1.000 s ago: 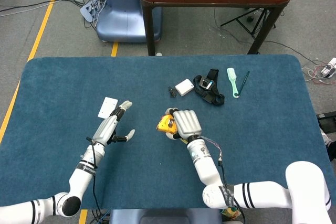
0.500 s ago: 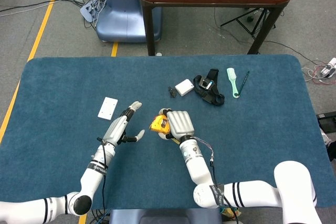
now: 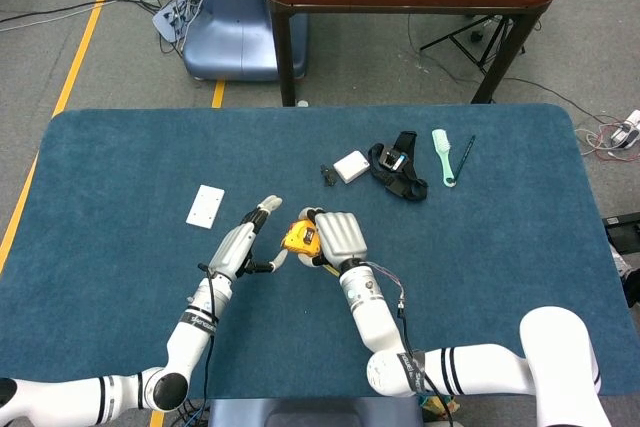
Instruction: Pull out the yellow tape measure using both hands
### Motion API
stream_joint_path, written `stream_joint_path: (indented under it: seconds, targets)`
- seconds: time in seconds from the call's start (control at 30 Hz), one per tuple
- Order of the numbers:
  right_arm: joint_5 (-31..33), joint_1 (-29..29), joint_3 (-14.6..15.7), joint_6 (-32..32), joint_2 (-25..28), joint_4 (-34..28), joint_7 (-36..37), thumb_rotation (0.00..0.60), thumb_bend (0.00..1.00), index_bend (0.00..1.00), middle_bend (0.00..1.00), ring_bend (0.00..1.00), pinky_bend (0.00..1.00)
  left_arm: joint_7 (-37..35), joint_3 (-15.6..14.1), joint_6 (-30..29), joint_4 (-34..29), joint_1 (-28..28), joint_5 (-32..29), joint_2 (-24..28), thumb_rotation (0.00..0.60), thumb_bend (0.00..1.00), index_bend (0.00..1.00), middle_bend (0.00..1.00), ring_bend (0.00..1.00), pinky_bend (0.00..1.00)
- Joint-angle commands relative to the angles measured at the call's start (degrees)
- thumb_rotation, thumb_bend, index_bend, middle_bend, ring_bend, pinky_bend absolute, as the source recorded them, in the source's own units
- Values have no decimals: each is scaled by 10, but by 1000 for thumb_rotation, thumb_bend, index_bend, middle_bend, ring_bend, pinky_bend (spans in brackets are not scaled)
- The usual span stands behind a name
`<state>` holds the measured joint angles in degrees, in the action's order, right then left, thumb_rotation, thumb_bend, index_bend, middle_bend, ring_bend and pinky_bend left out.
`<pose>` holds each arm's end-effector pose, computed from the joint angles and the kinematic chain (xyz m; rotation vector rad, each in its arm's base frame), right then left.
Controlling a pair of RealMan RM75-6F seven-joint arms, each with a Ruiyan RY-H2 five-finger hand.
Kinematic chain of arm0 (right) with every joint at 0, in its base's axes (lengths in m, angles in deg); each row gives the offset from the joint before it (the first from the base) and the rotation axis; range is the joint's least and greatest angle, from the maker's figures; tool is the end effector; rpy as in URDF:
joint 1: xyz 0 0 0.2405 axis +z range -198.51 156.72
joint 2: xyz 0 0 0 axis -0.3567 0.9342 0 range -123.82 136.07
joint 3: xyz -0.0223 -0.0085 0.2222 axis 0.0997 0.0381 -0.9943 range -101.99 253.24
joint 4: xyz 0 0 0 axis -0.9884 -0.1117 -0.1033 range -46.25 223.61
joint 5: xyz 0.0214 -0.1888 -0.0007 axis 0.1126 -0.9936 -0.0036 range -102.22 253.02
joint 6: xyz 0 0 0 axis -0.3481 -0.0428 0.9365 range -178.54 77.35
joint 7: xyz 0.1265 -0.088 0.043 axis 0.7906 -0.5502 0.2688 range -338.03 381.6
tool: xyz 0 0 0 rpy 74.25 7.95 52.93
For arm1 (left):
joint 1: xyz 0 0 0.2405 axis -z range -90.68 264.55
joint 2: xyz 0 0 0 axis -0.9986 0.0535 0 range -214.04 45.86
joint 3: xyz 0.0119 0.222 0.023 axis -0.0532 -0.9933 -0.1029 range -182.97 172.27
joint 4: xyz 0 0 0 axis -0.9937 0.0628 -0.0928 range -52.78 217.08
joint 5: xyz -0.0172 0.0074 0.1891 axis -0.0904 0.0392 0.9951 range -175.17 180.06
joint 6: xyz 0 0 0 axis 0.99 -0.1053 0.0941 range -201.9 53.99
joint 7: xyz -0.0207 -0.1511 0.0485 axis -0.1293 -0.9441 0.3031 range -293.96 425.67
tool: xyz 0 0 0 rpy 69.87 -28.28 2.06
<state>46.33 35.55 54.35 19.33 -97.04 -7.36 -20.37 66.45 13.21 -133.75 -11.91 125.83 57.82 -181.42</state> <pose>-0.0153 -0.3151 -0.0420 1.7052 -1.2520 0.9240 -0.0731 0.3102 -0.0186 -1.4475 -1.6574 -1.3621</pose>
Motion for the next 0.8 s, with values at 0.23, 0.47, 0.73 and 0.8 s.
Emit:
stream_joint_path:
  seconds: [0.23, 0.47, 0.73, 0.8]
  targets:
    - [2, 0, 2, -4, 0, -1, 6, 600, 794, 667, 651, 614, 362, 10, 0, 2, 5, 5, -11, -4, 600, 339, 0, 0, 0, 0]
    - [0, 0, 5, -7, 2, -4, 9, 600, 795, 668, 651, 614, 362, 10, 4, 2, 8, 6, -19, -3, 600, 339, 0, 0, 0, 0]
    - [-4, 0, 7, -13, 4, -7, 16, 600, 794, 676, 653, 614, 362, 13, 5, 2, 10, 6, -25, 0, 600, 339, 0, 0, 0, 0]
    - [-5, -1, 7, -12, 5, -7, 18, 600, 799, 678, 654, 614, 362, 13, 4, 2, 9, 5, -27, 1, 600, 339, 0, 0, 0, 0]
